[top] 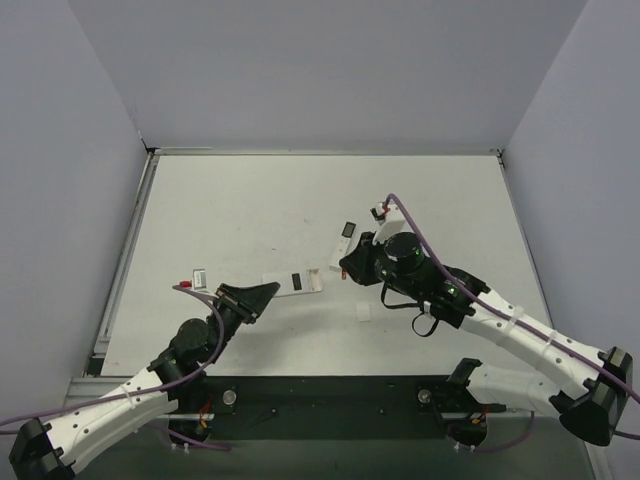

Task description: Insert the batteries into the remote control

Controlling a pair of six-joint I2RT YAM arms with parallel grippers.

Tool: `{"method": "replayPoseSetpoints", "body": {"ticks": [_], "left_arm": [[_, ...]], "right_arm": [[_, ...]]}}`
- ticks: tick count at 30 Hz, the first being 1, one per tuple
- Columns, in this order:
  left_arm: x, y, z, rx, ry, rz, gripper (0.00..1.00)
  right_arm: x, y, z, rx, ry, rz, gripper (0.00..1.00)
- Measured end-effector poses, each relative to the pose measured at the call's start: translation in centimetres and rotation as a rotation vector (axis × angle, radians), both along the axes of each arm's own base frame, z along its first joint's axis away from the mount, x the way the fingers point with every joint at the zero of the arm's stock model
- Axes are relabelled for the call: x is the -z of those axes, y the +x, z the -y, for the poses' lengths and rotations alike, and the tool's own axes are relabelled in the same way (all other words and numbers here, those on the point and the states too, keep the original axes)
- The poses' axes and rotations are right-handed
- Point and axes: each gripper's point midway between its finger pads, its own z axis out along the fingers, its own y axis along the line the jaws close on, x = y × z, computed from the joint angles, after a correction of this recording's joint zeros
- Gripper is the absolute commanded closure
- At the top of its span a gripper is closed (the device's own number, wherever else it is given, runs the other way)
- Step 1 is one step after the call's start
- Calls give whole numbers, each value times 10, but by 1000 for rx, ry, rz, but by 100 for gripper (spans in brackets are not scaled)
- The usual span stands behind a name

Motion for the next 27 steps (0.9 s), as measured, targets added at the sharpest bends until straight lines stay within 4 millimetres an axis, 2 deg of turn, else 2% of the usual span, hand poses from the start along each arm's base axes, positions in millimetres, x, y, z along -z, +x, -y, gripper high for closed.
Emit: {"method": "replayPoseSetpoints", "body": {"ticks": [3, 5, 9, 14, 27], "left_arm": [[-17, -1, 3, 14, -41, 54, 100], [-27, -1, 5, 21, -60, 86, 100], [-44, -3, 9, 42, -88, 156, 100], [-60, -7, 11, 63, -107, 223, 100], [-79, -14, 7, 71, -139, 296, 100]], "right_arm": [[-37, -6, -6, -20, 114, 97, 100], [-47, -10, -14, -41, 150, 124, 100], [-44, -19, -28, -88, 166, 138, 100], [-47, -23, -37, -118, 168, 170, 100], [-71, -17, -44, -111, 212, 286, 100]]}}
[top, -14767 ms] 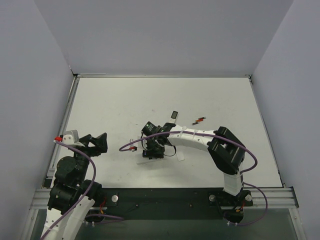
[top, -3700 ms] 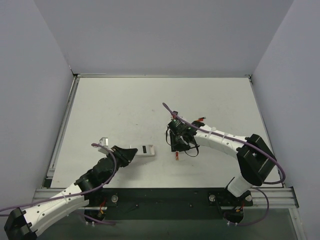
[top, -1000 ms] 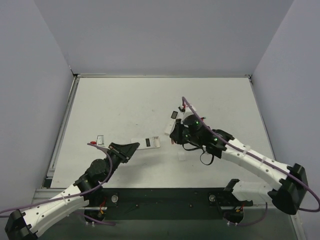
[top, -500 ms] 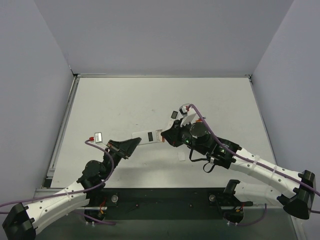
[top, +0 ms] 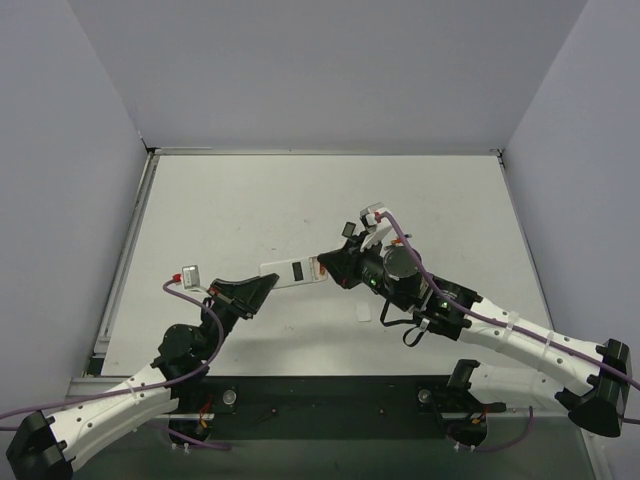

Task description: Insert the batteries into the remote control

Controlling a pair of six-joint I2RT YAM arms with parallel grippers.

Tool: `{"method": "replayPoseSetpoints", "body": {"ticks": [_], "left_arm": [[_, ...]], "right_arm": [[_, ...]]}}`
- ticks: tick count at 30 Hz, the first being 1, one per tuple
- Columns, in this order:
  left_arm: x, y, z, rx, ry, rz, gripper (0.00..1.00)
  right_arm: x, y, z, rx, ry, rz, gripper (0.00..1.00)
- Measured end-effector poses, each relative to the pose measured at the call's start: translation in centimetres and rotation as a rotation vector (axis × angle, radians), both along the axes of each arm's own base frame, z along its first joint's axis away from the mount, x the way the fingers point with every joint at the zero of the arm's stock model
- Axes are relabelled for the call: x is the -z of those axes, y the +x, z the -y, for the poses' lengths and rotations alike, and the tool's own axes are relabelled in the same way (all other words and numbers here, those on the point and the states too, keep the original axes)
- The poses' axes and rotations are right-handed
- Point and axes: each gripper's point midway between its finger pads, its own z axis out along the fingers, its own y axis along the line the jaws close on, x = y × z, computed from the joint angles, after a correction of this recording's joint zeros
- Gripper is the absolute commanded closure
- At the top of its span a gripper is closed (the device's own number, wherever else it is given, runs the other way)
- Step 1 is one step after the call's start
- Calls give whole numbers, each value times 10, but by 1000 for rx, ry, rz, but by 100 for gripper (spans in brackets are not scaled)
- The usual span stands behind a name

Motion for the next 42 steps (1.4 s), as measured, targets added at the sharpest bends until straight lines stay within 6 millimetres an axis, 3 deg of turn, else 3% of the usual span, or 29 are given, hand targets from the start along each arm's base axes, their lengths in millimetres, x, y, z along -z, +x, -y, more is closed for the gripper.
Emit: {"method": "replayPoseSetpoints", "body": {"ticks": [22, 35, 42], "left_arm": [[-7, 0, -1, -8, -17, 25, 100], [-19, -3, -8, -25, -49, 69, 100], [-23, -4, -10, -28, -59, 79, 100]], "right_arm": [[-2, -4, -16, -17, -31, 58, 100], [-8, -11, -22, -19, -30, 60, 74], [-15, -16, -25, -33, -28, 66, 73]]}}
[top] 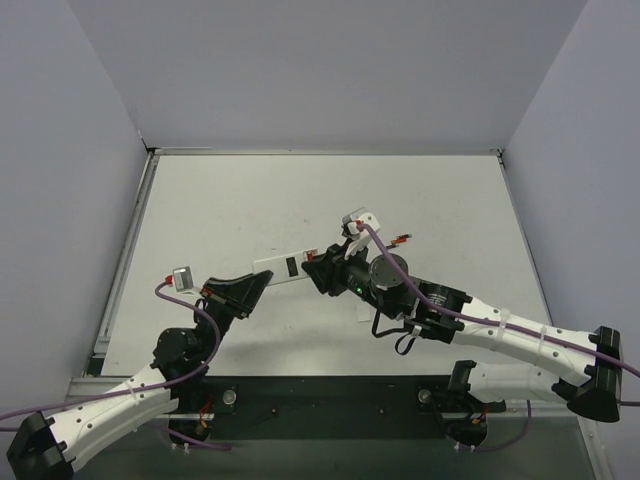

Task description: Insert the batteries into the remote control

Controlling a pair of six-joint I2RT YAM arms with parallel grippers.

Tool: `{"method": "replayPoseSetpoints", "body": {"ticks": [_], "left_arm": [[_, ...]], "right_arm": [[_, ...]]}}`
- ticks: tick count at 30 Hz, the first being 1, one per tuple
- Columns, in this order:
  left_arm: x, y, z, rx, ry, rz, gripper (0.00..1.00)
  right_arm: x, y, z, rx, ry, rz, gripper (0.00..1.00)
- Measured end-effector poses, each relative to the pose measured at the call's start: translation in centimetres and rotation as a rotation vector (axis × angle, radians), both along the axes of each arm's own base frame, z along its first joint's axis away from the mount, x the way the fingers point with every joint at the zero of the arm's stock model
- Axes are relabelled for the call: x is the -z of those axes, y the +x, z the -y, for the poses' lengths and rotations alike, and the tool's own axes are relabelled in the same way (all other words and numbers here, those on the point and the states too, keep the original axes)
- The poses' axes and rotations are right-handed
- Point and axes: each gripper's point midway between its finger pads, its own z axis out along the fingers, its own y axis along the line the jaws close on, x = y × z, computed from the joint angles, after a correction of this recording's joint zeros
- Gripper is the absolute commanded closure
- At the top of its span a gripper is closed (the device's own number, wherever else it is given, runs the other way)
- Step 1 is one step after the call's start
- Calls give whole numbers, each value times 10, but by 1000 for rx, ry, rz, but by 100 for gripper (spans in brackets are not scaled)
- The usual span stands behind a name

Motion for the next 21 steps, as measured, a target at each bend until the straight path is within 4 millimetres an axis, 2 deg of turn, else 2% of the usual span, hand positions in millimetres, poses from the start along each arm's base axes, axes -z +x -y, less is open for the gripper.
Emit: {"method": "replayPoseSetpoints", "body": {"ticks": [11, 21], "left_arm": [[-4, -1, -3, -9, -11, 10, 100], [-7, 1, -8, -28, -30, 11, 100]], "right_arm": [[-5, -7, -1, -10, -34, 21, 58], [-8, -8, 4, 9, -89, 45, 53]]}}
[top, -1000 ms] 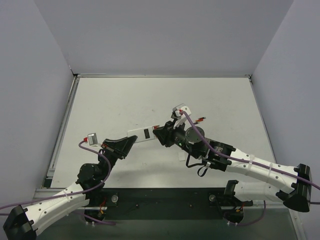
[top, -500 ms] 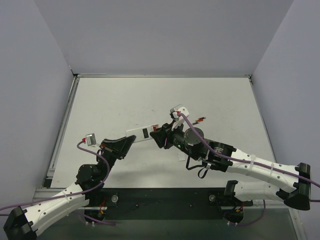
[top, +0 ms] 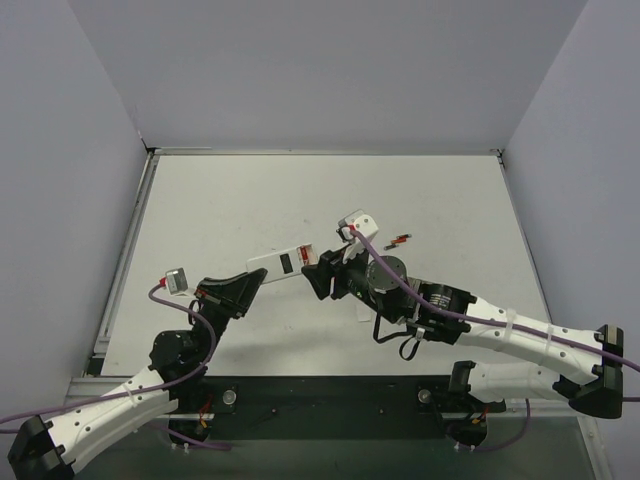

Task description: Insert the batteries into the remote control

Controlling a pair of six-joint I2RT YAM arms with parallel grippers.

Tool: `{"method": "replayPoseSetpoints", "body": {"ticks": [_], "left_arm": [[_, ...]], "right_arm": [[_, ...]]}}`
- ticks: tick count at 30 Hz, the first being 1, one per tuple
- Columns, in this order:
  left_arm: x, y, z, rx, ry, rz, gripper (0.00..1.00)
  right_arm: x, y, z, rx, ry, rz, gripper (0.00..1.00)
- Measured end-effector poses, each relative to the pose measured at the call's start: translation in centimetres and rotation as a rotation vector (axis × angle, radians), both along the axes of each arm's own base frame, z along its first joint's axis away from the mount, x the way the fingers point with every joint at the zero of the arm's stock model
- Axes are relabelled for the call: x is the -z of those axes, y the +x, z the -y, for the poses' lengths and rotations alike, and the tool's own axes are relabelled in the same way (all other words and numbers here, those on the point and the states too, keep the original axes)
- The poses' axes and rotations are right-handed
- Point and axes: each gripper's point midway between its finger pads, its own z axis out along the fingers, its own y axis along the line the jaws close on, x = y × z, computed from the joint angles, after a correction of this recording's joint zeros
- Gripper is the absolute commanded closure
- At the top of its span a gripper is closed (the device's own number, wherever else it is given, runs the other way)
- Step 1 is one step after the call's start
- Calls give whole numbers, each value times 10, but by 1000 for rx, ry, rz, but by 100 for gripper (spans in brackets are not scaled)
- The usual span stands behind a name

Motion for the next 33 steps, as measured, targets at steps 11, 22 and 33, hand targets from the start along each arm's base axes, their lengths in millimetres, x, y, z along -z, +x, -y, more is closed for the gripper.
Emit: {"method": "replayPoseSetpoints", "body": {"ticks": [11, 22, 33], "left_arm": [[-13, -6, -4, 20, -57, 25, 100], [-14, -9, -3, 47, -76, 14, 100], [-11, -11, 2, 70, -57, 15, 100]], "right_arm": [[-44, -12, 27, -112, -139, 200, 30], [-61, -27, 32, -414, -377, 582, 46], [-35, -5, 16, -649, -435, 641, 62]]}}
